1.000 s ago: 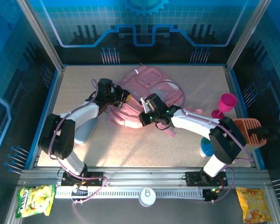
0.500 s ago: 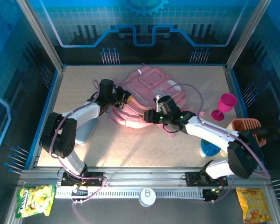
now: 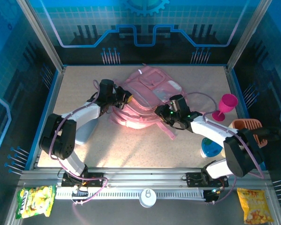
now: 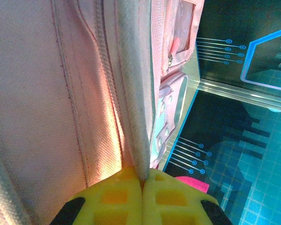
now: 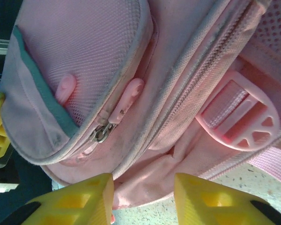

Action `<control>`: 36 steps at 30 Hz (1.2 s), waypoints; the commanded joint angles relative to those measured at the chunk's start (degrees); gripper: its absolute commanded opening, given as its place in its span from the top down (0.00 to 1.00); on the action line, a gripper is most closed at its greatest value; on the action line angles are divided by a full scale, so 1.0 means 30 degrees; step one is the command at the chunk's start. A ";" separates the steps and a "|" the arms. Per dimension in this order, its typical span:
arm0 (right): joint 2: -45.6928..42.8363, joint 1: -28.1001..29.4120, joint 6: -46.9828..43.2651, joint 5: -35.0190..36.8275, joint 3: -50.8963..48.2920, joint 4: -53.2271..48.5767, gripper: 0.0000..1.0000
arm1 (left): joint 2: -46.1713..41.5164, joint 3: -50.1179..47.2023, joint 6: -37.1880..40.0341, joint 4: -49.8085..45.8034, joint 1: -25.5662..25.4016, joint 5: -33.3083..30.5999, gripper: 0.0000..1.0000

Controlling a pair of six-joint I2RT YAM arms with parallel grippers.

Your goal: Pack the student bag

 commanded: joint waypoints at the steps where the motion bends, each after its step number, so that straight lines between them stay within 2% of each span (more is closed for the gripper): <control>1: 0.1024 -0.0143 0.1745 -0.0877 0.0653 0.1493 0.64 | -0.1006 -0.0151 -0.0213 0.0980 -0.0199 0.0089 1.00; 11: 0.2720 -0.0144 0.1737 -0.1421 0.1285 0.3418 0.67 | -0.1410 -0.0312 -0.0037 0.0574 -0.0267 -0.0128 1.00; 13: 0.3008 -0.0147 0.1724 -0.1467 0.1436 0.3343 0.70 | -0.1547 -0.0407 0.0104 0.0425 -0.0271 -0.0227 1.00; 16: 0.3180 -0.0176 0.1561 -0.1257 0.1520 0.3309 0.79 | -0.1825 -0.0431 0.0602 -0.0195 -0.0260 -0.0571 0.89; 17: 0.3160 -0.0203 0.1377 -0.1064 0.1512 0.3198 0.82 | -0.1980 -0.0429 0.1029 -0.0613 -0.0272 -0.0733 0.82; 20: 0.2908 -0.0202 0.0725 -0.0582 0.1506 0.2827 0.88 | -0.2467 -0.0004 0.3428 -0.3132 -0.0256 -0.1429 0.60; 22: 0.2609 -0.0233 0.0308 -0.0391 0.1521 0.2843 0.89 | -0.2971 -0.0068 0.5115 -0.4550 -0.0280 -0.2079 0.53; 28: 0.1908 -0.0432 -0.0625 -0.0757 0.2165 0.3360 0.91 | -0.4940 -0.0887 0.8719 -0.7437 -0.1004 -0.4130 0.46; 32: 0.1828 -0.0586 -0.0570 -0.1289 0.2230 0.3695 0.91 | -0.5417 -0.0484 1.1313 -0.9343 -0.2880 -0.5722 0.45; 36: 0.1834 -0.0634 -0.0469 -0.1582 0.2251 0.3922 0.91 | -0.4870 0.0036 1.2884 -1.0270 -0.4659 -0.5947 0.45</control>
